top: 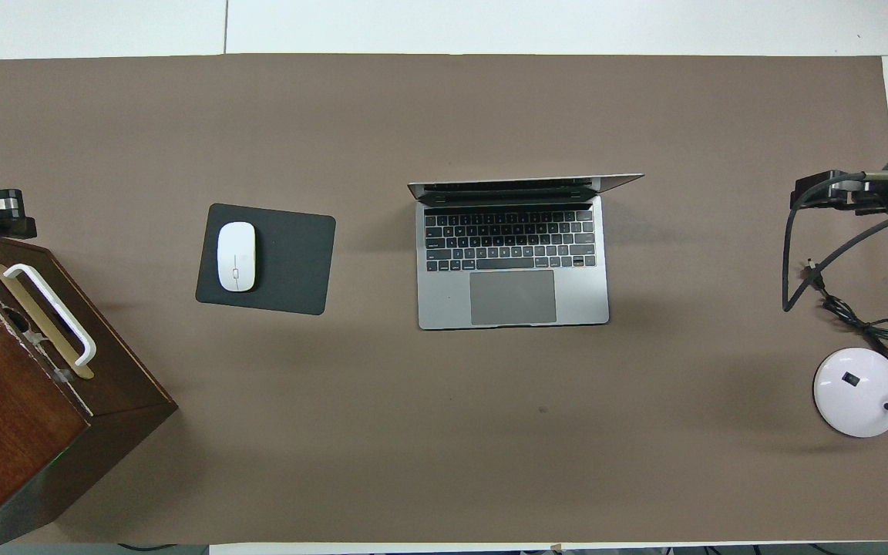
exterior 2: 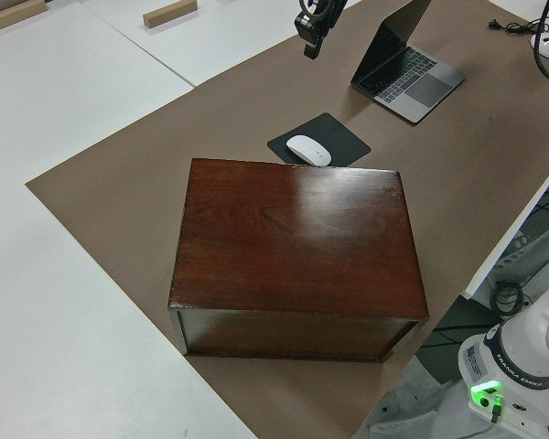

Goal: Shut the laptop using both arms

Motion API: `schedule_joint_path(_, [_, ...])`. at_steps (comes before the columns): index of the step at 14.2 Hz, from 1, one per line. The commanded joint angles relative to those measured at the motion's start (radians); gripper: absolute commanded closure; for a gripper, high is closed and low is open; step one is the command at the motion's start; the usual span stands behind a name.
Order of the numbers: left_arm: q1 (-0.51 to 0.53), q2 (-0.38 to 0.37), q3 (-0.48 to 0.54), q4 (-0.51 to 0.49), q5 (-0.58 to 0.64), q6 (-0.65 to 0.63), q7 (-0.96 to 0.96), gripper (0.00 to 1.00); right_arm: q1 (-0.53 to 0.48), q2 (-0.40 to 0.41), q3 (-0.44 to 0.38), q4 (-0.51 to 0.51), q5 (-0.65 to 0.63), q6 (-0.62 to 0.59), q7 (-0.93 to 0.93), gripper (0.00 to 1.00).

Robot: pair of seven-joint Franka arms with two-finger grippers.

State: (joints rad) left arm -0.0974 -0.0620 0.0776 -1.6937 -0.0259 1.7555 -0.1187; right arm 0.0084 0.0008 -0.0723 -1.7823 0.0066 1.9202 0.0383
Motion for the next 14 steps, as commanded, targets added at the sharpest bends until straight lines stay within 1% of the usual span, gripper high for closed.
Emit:
schedule_joint_path(1, [0.004,-0.007,0.001,-0.012,-0.023,0.039,-0.007,1.00,-0.011,0.004,-0.001,0.009,0.013,0.011,-0.058,1.00])
schedule_joint_path(2, [0.004,-0.007,0.002,-0.015,-0.040,0.048,-0.006,1.00,-0.011,0.004,-0.001,0.009,0.013,0.013,-0.095,1.00])
schedule_joint_path(4, [0.011,-0.005,0.004,-0.017,-0.075,0.087,-0.006,1.00,-0.013,0.004,-0.001,0.009,0.013,0.016,-0.110,1.00])
schedule_joint_path(8, [0.002,-0.007,0.004,-0.046,-0.077,0.156,-0.004,1.00,-0.018,0.008,-0.003,0.009,0.010,0.046,-0.115,1.00])
schedule_joint_path(10, [-0.004,-0.019,0.002,-0.095,-0.077,0.215,-0.001,1.00,-0.022,0.010,-0.001,0.011,0.007,0.051,-0.115,1.00])
schedule_joint_path(13, [-0.015,-0.061,-0.007,-0.211,-0.077,0.356,0.005,1.00,-0.021,0.028,-0.001,0.044,-0.002,0.074,-0.115,1.00])
schedule_joint_path(14, [-0.040,-0.074,-0.006,-0.253,-0.077,0.405,0.005,1.00,-0.021,0.037,0.002,0.055,-0.002,0.072,-0.112,1.00])
